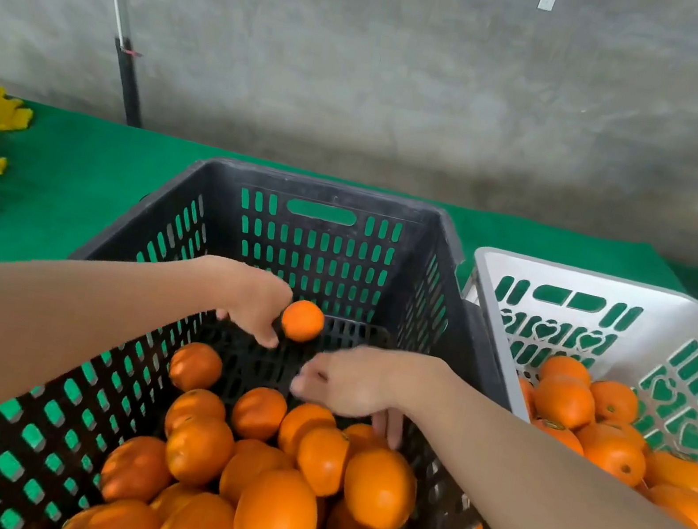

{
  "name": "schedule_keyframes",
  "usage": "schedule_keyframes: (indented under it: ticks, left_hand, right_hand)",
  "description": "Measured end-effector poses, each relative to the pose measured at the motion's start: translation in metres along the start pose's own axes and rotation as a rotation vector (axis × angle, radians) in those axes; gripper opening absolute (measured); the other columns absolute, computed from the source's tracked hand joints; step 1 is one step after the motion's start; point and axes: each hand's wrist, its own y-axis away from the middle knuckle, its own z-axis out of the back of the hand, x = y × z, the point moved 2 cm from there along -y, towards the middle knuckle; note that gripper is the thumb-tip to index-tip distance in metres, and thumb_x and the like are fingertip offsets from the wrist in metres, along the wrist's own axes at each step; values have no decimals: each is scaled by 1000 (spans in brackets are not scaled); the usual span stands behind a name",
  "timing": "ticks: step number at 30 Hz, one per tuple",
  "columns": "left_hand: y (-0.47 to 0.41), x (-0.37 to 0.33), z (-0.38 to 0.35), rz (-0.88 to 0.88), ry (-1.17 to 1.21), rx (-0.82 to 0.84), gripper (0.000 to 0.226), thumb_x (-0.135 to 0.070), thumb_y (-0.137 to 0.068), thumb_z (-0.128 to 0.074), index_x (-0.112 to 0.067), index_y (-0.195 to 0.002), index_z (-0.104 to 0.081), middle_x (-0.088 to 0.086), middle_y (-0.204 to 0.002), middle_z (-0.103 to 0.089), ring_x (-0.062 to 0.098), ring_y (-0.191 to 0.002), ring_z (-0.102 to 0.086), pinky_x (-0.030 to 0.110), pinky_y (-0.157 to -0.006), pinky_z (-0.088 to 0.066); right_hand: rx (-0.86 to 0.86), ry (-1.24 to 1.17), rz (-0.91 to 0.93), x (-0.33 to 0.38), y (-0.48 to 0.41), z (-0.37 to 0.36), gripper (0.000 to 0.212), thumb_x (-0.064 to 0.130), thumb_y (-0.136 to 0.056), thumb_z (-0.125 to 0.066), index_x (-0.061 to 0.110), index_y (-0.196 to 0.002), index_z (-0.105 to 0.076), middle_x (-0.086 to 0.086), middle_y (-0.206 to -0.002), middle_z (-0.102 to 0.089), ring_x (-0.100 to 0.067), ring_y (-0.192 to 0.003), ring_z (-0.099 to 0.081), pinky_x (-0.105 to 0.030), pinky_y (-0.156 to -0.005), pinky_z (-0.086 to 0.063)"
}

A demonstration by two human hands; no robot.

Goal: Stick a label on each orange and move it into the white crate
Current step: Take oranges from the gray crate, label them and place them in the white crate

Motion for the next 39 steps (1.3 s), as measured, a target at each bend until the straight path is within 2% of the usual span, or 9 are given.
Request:
schedule_keyframes:
  ticks: [3,6,9,11,16,21,25,33,39]
  left_hand:
    - [-41,13,-8,69,0,-228,54,-21,-95,-53,-4,-142,-32,16,-136,-44,31,-119,-50,39,-99,-46]
    - [-80,11,-26,91,165,-189,76,-10,-93,-53,-13,-152,-5,20,-153,-17,39,-132,-37,44,-106,-39]
    - [-115,5,-43,98,274,-166,86,-10,-93,-54,-23,-152,7,18,-157,-2,41,-137,-29,48,-110,-34]
    - [-131,1,-56,106,351,-161,86,-9,-92,-56,-28,-152,2,14,-156,0,39,-132,-38,44,-106,-39]
    - [-139,4,-62,130,422,-357,72,-13,-77,-72,-33,-133,-30,10,-135,-25,34,-108,-51,39,-86,-50]
    - [-94,27,-28,107,155,-119,84,-28,-68,-76,-29,-139,-33,7,-110,-49,25,-89,-62,27,-63,-52]
    - [-25,31,2,-31,396,-107,64,-15,-70,-77,-34,-122,-44,3,-121,-44,27,-98,-57,24,-59,-56]
    - [129,-30,-22,-404,1185,33,68,-30,-59,-81,-25,-120,-52,7,-101,-65,23,-75,-66,25,-60,-50]
    - [175,-78,-47,-304,1442,18,68,-45,-62,-76,-11,-117,-53,14,-75,-68,16,-48,-54,21,-45,-42]
  right_hand:
    - [326,-69,-22,4,4,-11,63,65,-87,-42,48,-143,-18,-2,-154,-21,-42,-119,-47,-40,-64,-60]
    - [334,59,74,3,4,-9,66,52,-90,-51,44,-146,-17,-4,-151,-27,-39,-115,-51,-29,-55,-53]
    - [234,231,197,4,4,-4,64,40,-93,-53,35,-148,-20,-2,-152,-29,-33,-127,-43,-35,-86,-50]
    - [209,342,214,4,3,-2,64,35,-94,-53,32,-148,-21,-4,-150,-33,-31,-130,-38,-38,-97,-39]
    - [151,484,167,-5,-6,3,52,24,-93,-52,16,-142,-37,-10,-131,-50,-30,-111,-51,-30,-73,-40]
    - [28,428,87,-19,-17,0,38,22,-89,-55,11,-125,-54,-10,-113,-60,-26,-97,-59,-33,-74,-51]
    - [-170,408,102,-19,-11,7,29,20,-90,-54,7,-116,-59,-11,-108,-63,-27,-95,-60,-36,-78,-54]
    - [-650,-197,320,2,55,15,25,6,-92,-52,11,-116,-59,-4,-96,-65,-15,-82,-61,-28,-78,-49]
    - [-444,-683,514,-4,157,-14,77,-10,-82,-58,40,-135,-33,2,-129,-47,-16,-96,-63,-40,-77,-53]
